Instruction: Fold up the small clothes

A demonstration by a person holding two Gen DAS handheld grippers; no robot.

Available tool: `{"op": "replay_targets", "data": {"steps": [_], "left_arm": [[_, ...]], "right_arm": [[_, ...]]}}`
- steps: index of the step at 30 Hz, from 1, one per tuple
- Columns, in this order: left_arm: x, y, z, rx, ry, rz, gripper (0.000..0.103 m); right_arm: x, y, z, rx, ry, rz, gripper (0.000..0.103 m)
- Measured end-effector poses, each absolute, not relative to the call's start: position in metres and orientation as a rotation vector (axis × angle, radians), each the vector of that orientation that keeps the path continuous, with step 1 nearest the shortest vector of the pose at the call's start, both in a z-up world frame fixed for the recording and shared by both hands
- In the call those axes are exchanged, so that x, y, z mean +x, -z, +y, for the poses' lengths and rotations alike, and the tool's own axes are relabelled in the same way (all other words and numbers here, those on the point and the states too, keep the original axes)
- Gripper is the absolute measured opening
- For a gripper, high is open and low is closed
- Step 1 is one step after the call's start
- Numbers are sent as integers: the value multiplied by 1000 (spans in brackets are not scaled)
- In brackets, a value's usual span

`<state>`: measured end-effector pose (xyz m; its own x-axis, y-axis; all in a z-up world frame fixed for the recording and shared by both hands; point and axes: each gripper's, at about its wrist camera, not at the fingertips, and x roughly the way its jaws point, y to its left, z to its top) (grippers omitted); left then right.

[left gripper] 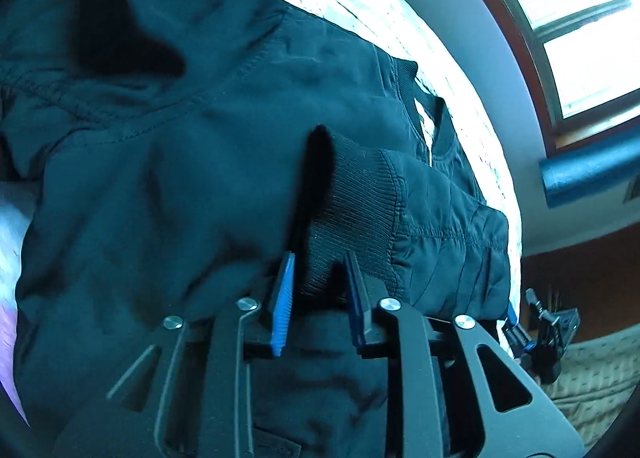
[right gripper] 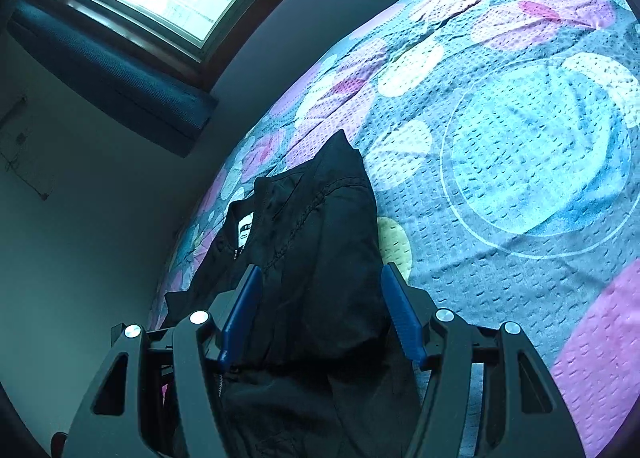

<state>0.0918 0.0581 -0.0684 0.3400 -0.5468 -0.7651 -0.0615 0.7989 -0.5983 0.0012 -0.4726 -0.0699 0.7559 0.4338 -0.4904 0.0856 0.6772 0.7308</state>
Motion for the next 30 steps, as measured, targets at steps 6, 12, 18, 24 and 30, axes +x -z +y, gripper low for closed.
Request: {"op": "replay_targets", "data": {"steps": [6,12,18,24,30], "left_arm": [[71,56,64,-616,339,1186,17],[61,67,58,-539,343,1199,17],[63,67,54,-524,344,1198,17],[62,68,57,-535,355,1196,17],[64,68,58,-532,368,1202,17]], "right_arm": [[-2,69,-480,829,-195,689,62],[12,58,-493,848,-215,691,62],[105,34,-503,853,-256,811,62],[210,44,-473,588,-152,1144,62],[233,75,-466,398,-136,1424,45]]}}
